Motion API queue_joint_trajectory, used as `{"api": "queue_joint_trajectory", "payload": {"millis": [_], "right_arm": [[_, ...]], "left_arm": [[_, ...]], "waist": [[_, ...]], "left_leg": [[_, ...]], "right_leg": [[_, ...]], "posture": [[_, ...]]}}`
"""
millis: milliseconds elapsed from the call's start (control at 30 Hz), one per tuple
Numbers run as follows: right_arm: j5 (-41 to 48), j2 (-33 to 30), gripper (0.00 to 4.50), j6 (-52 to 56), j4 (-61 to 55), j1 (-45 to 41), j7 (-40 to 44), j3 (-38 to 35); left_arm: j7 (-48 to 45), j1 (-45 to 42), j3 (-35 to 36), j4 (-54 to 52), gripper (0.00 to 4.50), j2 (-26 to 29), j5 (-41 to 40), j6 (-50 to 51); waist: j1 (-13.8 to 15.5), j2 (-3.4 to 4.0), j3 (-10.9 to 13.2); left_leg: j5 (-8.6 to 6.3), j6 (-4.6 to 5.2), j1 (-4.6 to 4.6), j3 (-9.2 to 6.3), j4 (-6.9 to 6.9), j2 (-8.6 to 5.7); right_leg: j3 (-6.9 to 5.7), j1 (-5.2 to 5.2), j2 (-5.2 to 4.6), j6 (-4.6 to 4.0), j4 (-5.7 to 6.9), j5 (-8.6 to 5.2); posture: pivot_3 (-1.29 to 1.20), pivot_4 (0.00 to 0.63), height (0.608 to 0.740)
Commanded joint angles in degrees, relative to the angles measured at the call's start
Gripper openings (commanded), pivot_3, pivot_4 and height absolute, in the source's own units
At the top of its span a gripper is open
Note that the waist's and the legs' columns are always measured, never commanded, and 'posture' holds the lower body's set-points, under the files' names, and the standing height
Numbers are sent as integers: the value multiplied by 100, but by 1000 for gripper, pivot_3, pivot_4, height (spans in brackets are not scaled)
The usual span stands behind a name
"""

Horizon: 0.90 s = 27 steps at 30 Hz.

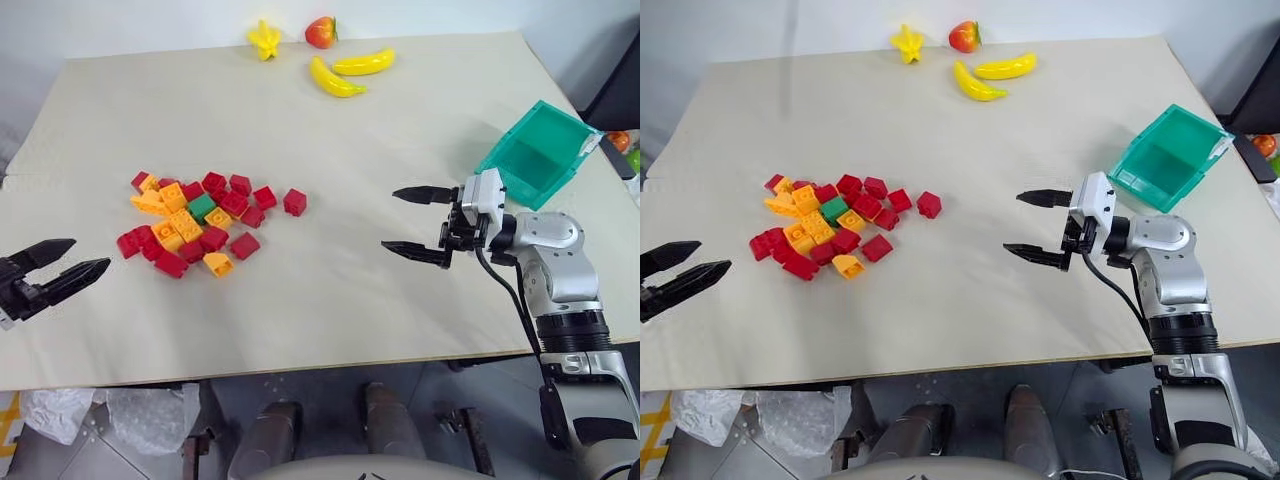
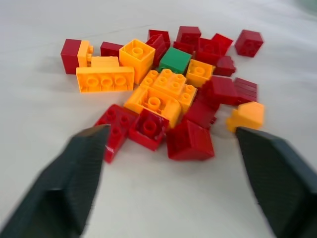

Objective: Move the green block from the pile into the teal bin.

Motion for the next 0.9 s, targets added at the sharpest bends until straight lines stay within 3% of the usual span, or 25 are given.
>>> {"api": "queue_joint_trajectory", "payload": {"millis": [33, 233, 467, 733, 900], "right_arm": [[46, 84, 4500, -121, 44, -239, 55, 1], [2, 250, 4500, -222, 191, -365, 36, 69], [3, 306, 4500, -262, 89, -260, -38, 61], [39, 310, 4500, -222, -212, 7, -206, 3], [65, 255, 4500, -180, -397, 147, -294, -45]], "left_arm": [[68, -127, 1, -279, 4468, -10, -27, -312], [633, -1767, -1644, 252, 4468, -217, 528, -478], [948, -3721, -3339, 1830, 4468, -433, 1612, -567], [792, -5335, -4367, 4084, 4468, -942, 2630, -1274], [397, -5754, -4912, 4808, 4468, -872, 3231, -1379]], "waist": [[31, 0, 0], [182, -1, 0], [39, -3, -1], [-67, -4, -2], [-88, -3, -3]], "left_leg": [[1, -1, 0, 2, 0, 1], [5, -5, 0, 1, 8, 1], [6, -2, -4, 6, 1, 0], [5, -1, -6, 13, 6, -2], [5, -1, -1, 22, 12, -4]], "right_leg": [[0, 0, 1, -3, -1, 2], [-5, 7, 3, -4, -6, 15], [-8, 1, 5, 1, 10, 19], [-15, -6, 6, 2, 17, 20], [-5, -6, 5, 4, 32, 20]], "posture": [[0, 150, 740], [0, 150, 740], [0, 150, 740], [0, 150, 740], [0, 150, 740]]}}
